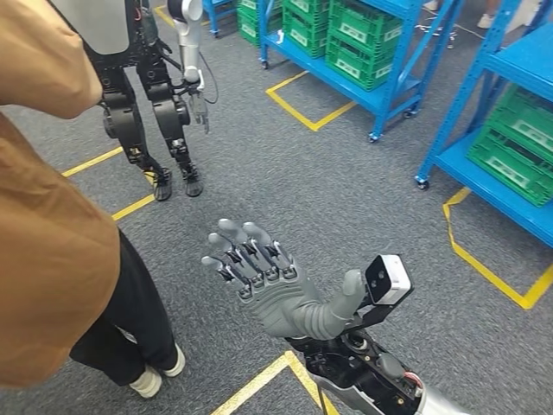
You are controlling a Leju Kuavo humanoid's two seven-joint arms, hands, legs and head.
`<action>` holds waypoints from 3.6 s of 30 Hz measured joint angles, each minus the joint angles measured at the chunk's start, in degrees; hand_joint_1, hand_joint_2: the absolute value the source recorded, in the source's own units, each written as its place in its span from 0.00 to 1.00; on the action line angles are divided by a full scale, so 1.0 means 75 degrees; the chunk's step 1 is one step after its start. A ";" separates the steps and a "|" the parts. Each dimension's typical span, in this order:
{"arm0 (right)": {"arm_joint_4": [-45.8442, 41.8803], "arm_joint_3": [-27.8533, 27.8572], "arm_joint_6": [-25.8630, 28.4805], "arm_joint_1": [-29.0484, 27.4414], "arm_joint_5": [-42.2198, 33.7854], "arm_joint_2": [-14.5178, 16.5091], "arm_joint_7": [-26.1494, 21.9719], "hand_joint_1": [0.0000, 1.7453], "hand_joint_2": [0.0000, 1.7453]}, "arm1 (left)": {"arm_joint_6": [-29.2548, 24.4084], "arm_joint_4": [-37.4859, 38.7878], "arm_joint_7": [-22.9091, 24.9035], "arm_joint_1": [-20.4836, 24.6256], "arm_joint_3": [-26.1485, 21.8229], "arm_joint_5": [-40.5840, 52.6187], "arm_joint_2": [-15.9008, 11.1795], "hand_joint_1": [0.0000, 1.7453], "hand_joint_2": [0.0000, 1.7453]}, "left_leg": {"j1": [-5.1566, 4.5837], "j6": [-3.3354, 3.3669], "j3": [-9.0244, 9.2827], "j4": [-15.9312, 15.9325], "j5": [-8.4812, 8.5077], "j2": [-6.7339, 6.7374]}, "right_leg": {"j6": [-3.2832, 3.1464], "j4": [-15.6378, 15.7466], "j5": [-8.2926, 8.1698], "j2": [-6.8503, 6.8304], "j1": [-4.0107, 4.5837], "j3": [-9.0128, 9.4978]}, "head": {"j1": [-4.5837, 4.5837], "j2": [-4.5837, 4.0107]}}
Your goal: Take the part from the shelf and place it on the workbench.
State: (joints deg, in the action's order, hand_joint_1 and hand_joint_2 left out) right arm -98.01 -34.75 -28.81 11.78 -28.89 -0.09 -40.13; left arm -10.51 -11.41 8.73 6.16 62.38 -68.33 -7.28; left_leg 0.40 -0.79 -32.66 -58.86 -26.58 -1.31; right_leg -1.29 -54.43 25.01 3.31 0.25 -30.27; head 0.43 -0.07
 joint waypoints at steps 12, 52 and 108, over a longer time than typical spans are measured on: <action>0.0000 0.0005 0.0000 -0.0011 0.0001 -0.0007 0.0000 0.00 0.00 | 0.0003 0.0000 -0.0001 0.0011 0.0000 -0.0001 0.0004 0.00 0.00 | 0.0010 0.0219 0.0397 0.0839 0.0217 0.0436 | 0.0438 -0.2283 0.1018 -0.0362 -0.0131 -0.1097 | -0.0230 0.0000; -0.0010 0.0034 0.0165 -0.0009 0.0101 -0.0066 -0.0001 0.00 0.00 | 0.0136 0.0000 0.0074 0.0030 0.0003 -0.0024 0.0080 0.00 0.00 | -0.0014 -0.0060 0.0333 0.0510 -0.0023 0.0674 | 0.0139 -0.0036 0.0111 -0.0608 -0.0053 0.0058 | -0.0302 0.0000; 0.0072 0.0842 0.1903 -0.0287 0.0487 -0.0677 0.0303 0.00 0.00 | 0.0098 0.0000 -0.0022 0.0011 0.0006 -0.0200 0.0171 0.00 0.00 | 0.0026 0.0091 0.0289 0.0682 0.0190 0.0616 | 0.0440 -0.0422 0.0267 -0.0766 -0.0132 -0.0099 | -0.0394 0.0000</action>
State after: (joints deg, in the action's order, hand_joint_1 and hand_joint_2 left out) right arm -97.47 -28.43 -14.53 9.62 -25.24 -5.17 -37.86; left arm -9.78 -11.41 8.57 6.24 62.42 -69.83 -6.00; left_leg 0.60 -0.10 -30.49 -53.74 -25.16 3.31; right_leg 2.01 -57.60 27.01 -2.43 -0.75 -31.01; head -2.53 -0.07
